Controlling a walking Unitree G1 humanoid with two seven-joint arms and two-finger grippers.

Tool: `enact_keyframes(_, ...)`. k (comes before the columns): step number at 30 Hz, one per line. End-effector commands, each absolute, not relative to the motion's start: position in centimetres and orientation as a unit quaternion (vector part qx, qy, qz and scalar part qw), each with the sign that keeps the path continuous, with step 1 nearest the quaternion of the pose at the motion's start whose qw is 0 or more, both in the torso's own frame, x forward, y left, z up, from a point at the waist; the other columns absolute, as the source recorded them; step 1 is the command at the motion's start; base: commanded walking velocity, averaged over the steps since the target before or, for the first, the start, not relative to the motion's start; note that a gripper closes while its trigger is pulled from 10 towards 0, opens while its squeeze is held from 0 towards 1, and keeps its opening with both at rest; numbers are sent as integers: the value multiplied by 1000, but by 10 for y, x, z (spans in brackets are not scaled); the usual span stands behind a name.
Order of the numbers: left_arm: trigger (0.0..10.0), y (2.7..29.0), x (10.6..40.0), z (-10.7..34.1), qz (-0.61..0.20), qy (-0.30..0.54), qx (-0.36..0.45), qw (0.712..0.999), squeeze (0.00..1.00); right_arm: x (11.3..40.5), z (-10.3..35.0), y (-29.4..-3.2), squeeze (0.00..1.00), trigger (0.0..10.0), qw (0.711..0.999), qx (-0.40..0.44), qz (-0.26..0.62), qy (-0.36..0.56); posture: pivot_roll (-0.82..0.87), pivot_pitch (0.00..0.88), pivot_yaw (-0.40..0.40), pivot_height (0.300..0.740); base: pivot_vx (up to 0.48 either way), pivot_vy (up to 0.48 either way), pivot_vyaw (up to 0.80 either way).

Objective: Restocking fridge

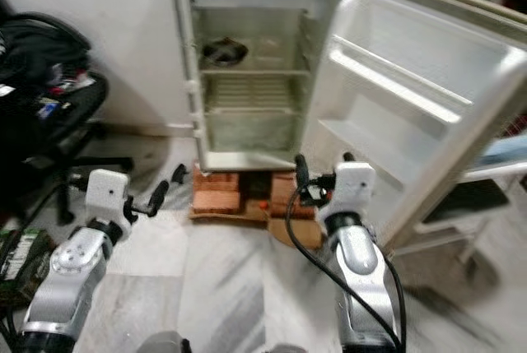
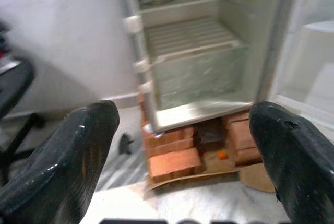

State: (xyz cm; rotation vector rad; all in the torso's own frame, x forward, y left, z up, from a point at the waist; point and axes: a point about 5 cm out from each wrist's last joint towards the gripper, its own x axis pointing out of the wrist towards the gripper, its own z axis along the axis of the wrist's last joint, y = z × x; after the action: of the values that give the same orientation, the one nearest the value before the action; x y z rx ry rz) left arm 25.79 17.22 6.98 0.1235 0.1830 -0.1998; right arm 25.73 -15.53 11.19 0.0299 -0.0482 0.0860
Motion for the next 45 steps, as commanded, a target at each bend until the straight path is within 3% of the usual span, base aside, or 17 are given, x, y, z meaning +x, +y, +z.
enact_keyframes(1, 10000, 162, 259, 71, -117, 88, 67, 987, 0, 262, 112, -163, 0, 10000, 999, 3, 35, -20, -34, 23, -36, 740, 0, -480, 0)
enact_keyframes(31, 10000, 157, 257, 66, -130, 106, 100, 981, 0, 271, 107, -162, 0, 10000, 997, -13, 71, -9, -19, 46, -44, 740, 0, -480, 0)
enact_keyframes(45, 10000, 162, 259, 69, -109, 100, 83, 985, 0, 305, 142, -163, 0, 10000, 996, 9, 54, -65, -1, 44, -48, 740, 0, -91, 746)
